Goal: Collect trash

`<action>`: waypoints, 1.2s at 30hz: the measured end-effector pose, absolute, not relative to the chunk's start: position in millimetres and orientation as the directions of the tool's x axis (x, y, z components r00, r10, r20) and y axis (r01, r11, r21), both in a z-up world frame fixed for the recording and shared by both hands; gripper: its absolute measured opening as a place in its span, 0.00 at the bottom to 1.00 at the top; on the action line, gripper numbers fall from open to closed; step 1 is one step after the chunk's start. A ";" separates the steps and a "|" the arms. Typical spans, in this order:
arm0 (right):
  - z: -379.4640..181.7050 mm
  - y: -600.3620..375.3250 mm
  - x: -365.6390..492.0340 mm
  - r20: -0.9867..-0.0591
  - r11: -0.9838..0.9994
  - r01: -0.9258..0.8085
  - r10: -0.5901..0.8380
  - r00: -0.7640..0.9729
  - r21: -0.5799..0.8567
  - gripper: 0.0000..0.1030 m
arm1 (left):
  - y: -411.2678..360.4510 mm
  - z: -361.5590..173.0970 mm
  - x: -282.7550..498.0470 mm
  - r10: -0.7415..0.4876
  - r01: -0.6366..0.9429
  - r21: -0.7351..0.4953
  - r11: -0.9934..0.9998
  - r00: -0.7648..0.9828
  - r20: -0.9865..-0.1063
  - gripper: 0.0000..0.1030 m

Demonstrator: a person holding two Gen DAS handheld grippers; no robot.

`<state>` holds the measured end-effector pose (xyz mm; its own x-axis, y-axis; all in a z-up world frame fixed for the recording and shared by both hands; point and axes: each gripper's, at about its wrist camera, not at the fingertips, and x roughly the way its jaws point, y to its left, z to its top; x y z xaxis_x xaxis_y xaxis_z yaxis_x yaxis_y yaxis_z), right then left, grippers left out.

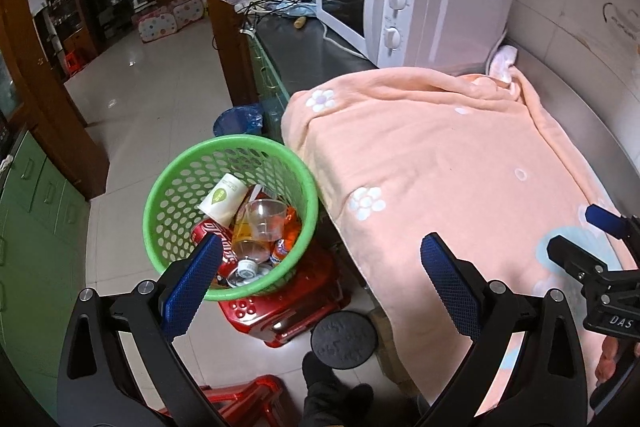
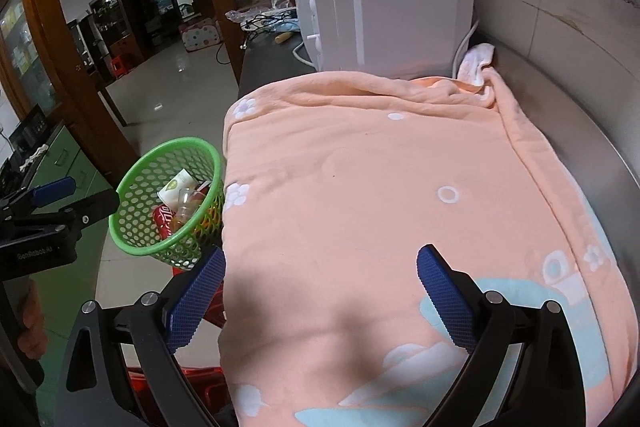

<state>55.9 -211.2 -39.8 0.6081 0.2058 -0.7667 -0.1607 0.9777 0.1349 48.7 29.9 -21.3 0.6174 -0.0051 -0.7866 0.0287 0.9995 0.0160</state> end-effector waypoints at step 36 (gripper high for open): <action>-23.8 -237.0 45.6 -0.738 0.987 -0.098 0.159 0.655 0.125 0.92 | 7.0 -9.0 41.0 -0.026 0.075 0.030 0.997 0.655 -0.755 0.95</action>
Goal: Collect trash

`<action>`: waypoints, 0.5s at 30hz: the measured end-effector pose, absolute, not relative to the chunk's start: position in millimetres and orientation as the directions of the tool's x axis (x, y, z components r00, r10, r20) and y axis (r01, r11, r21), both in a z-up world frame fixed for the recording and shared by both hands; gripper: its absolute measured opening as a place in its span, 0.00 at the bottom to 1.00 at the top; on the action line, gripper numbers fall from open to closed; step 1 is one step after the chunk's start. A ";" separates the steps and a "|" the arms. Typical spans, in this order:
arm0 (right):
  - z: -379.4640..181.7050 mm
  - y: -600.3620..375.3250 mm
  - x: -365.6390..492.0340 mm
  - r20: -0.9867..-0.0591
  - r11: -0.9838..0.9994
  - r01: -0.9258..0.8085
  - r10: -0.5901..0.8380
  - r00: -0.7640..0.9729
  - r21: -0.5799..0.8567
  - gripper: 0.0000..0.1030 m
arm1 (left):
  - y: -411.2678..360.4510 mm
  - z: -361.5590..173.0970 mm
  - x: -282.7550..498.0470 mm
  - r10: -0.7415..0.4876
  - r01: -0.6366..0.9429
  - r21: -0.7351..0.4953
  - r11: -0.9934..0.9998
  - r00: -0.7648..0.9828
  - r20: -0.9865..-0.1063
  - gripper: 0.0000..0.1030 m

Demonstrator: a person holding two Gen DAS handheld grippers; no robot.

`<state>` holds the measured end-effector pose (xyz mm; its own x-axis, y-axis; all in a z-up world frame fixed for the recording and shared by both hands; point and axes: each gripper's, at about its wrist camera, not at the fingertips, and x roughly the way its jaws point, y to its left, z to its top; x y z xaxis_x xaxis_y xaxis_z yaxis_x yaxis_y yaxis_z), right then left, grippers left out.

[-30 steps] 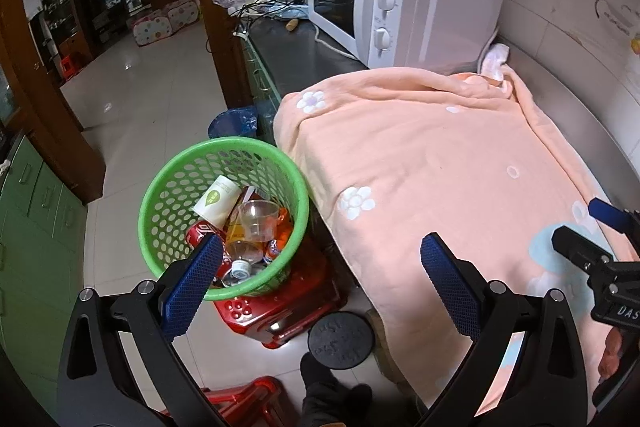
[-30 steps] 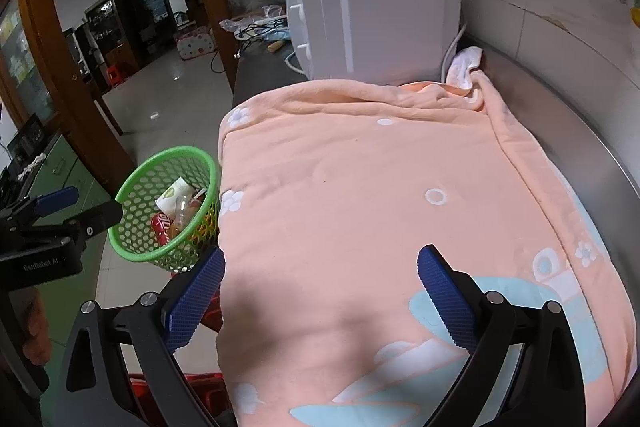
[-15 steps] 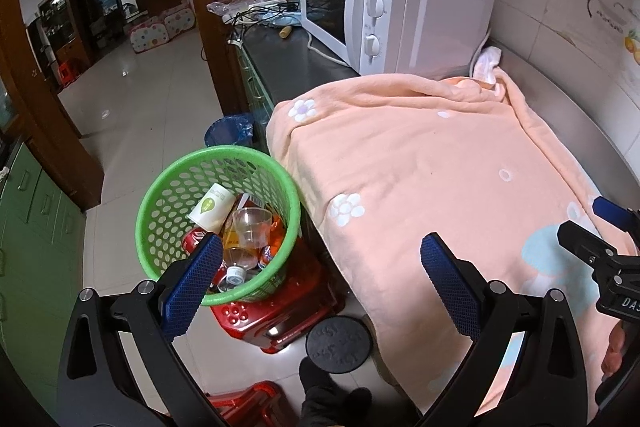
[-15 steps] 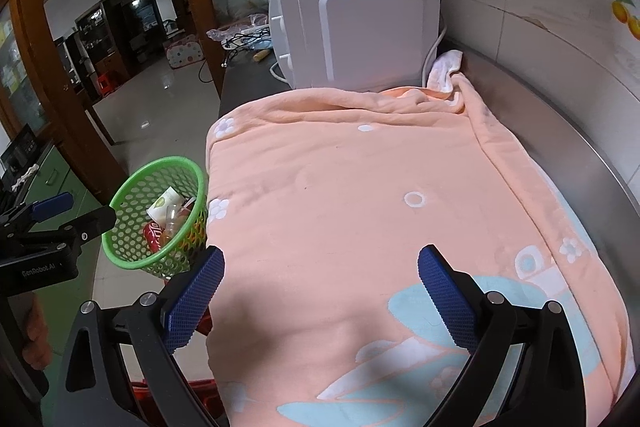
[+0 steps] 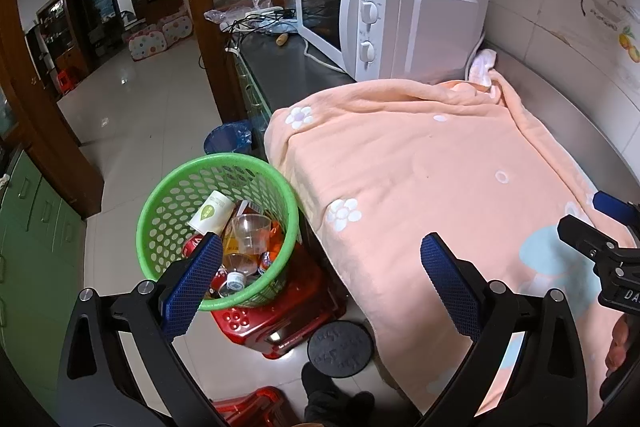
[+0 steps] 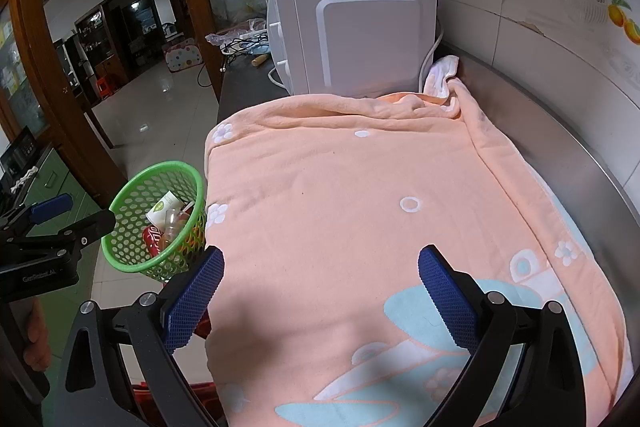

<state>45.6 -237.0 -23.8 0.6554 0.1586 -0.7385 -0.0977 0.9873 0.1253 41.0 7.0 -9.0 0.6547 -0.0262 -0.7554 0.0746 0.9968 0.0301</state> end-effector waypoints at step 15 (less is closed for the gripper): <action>-23.4 -237.5 45.2 -0.739 0.987 -0.097 0.158 0.655 0.125 0.92 | 6.0 -8.4 40.0 -0.023 0.075 0.035 0.997 0.657 -0.754 0.95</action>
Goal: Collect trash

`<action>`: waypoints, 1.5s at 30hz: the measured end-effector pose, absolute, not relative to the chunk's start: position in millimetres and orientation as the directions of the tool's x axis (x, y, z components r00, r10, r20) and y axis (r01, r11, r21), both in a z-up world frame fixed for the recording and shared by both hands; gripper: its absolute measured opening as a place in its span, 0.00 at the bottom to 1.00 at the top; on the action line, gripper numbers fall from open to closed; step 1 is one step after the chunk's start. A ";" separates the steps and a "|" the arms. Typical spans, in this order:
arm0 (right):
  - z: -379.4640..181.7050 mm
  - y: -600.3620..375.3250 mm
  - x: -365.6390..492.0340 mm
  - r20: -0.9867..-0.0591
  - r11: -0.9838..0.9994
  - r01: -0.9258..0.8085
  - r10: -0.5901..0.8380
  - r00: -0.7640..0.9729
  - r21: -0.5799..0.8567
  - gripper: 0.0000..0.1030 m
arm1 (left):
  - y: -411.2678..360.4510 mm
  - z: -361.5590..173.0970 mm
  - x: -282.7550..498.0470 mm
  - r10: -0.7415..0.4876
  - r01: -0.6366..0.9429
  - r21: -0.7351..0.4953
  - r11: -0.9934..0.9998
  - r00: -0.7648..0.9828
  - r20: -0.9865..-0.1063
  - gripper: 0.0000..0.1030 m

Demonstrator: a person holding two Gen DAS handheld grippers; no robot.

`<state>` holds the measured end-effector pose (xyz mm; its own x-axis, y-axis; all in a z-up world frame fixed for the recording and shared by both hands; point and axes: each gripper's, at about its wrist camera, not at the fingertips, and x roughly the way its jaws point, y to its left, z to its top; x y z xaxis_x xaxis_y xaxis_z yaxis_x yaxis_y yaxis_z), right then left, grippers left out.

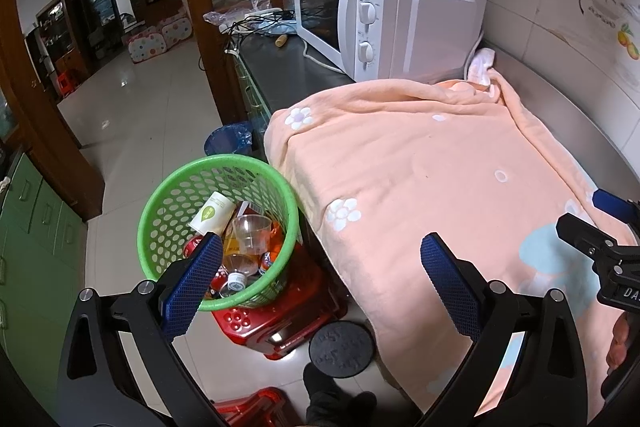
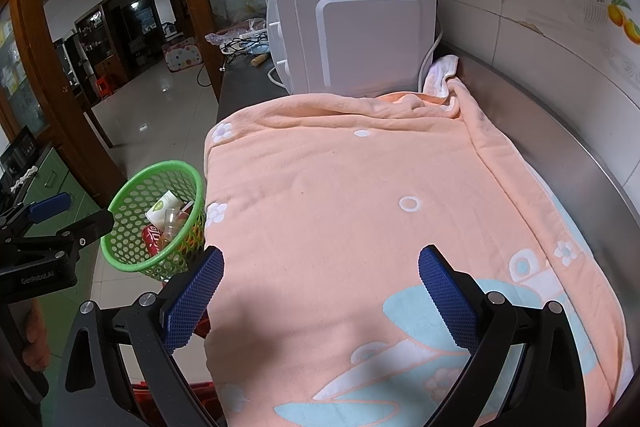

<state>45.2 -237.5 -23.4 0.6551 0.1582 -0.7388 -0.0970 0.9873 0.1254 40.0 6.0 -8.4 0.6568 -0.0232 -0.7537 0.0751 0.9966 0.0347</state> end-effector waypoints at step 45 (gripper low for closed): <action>-24.5 -238.9 44.0 -0.736 0.987 -0.098 0.160 0.658 0.128 0.92 | 0.7 -9.1 40.7 -0.021 0.083 0.045 0.996 0.656 -0.754 0.95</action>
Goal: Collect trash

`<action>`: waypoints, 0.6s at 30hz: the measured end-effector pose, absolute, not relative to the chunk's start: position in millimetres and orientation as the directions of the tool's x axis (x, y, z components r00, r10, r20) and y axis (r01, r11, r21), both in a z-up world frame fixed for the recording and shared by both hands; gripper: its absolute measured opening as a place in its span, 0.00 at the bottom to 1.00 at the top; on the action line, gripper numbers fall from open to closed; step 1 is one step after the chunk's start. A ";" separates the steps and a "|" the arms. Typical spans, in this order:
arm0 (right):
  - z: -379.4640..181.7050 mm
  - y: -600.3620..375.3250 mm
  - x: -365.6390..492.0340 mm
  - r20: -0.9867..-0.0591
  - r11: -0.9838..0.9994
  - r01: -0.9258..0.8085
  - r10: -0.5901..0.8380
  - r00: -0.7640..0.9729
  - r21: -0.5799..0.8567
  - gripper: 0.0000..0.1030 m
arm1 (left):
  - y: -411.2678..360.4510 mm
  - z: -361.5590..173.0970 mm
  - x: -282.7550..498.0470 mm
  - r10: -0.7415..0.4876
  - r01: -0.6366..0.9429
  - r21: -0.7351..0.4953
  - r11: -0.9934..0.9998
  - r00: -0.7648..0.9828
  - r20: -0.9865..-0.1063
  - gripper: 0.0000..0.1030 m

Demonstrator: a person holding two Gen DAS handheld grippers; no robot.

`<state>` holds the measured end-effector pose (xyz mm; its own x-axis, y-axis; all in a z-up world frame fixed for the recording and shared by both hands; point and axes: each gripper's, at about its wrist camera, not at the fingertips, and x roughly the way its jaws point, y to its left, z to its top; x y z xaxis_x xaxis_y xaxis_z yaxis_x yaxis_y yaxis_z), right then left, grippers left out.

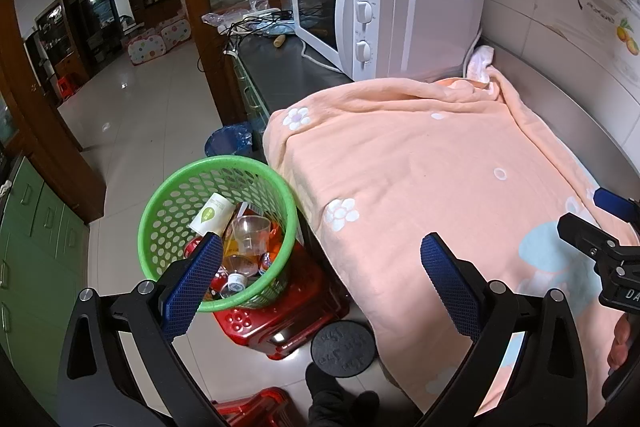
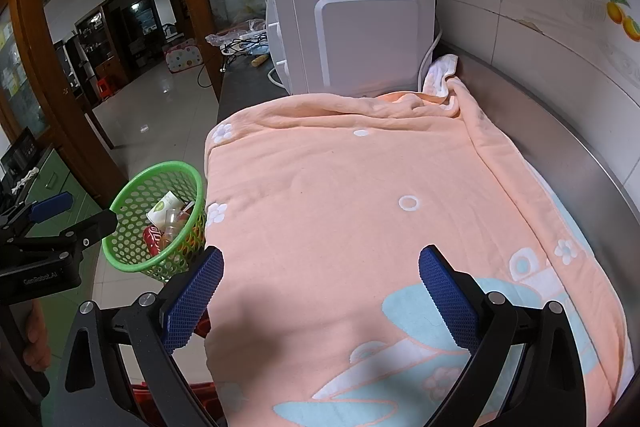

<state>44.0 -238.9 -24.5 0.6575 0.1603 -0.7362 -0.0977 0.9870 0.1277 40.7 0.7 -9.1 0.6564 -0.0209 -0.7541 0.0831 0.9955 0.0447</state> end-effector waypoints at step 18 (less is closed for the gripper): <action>-24.8 -237.9 43.7 -0.737 0.987 -0.100 0.161 0.657 0.127 0.92 | 1.2 -8.4 39.7 -0.019 0.084 0.050 0.995 0.667 -0.744 0.95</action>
